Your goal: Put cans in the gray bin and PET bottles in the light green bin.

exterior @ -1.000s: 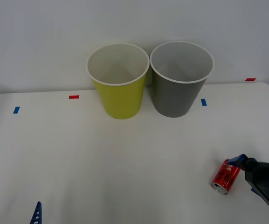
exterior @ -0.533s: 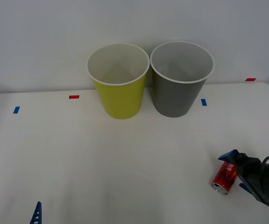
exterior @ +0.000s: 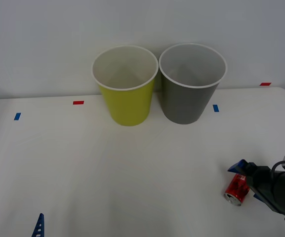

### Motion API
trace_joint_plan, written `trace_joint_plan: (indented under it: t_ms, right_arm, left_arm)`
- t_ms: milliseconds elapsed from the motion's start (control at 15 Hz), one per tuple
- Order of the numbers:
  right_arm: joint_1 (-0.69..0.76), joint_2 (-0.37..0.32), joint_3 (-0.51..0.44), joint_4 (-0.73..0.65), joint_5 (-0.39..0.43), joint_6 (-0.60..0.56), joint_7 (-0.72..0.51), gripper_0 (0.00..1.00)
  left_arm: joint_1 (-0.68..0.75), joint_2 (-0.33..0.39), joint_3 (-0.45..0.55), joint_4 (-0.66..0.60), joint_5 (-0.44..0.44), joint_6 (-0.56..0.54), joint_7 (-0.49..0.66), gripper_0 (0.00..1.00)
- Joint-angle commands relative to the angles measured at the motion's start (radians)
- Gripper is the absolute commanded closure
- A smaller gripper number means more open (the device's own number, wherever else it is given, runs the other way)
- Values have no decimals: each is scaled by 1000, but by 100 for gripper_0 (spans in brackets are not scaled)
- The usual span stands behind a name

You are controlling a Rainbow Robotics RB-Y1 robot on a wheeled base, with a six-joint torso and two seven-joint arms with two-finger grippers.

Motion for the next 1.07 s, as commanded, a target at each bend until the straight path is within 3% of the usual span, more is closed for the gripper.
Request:
trace_joint_plan:
  t_ms: [67,267,1067]
  right_arm:
    - [-39,9,31,21,35,12,-2,0]
    - [-56,35,36,51,96,12,53,0]
    - [-104,40,70,107,170,64,97,0]
  left_arm:
    - [0,0,0,0,0,0,0,0]
    - [0,0,0,0,0,0,0,0]
    - [0,0,0,0,0,0,0,0]
